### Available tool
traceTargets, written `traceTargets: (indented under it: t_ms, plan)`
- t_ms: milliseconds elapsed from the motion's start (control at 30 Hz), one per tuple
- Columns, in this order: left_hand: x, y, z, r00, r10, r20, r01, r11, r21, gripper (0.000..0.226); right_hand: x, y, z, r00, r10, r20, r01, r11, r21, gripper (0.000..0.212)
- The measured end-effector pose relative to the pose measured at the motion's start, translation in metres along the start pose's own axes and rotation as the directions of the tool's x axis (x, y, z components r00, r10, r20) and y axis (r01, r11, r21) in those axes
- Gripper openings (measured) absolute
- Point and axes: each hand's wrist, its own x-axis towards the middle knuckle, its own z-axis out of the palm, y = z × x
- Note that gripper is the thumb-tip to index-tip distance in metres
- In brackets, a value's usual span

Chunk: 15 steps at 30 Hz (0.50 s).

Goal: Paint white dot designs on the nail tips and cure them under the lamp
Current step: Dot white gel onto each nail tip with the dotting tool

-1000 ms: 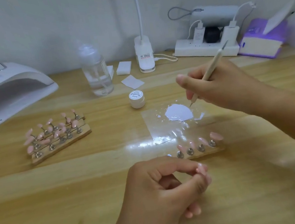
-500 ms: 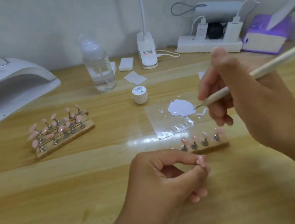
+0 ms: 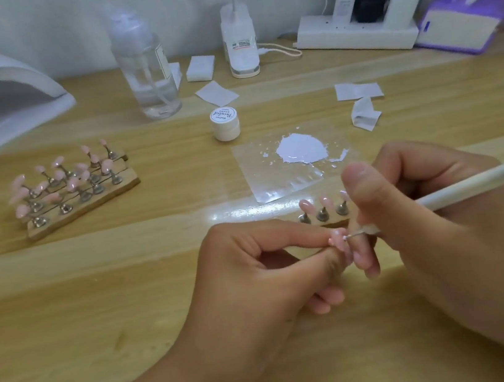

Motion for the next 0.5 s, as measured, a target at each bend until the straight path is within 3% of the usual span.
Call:
traceTargets:
  t_ms: [500]
  plan:
    - [0.0001, -0.0010, 0.0008, 1.000, 0.014, 0.007, -0.014, 1.000, 0.000, 0.007, -0.0001, 0.0073, 0.0009, 1.000, -0.031, -0.007, 0.031, 0.998, 0.053, 0.043]
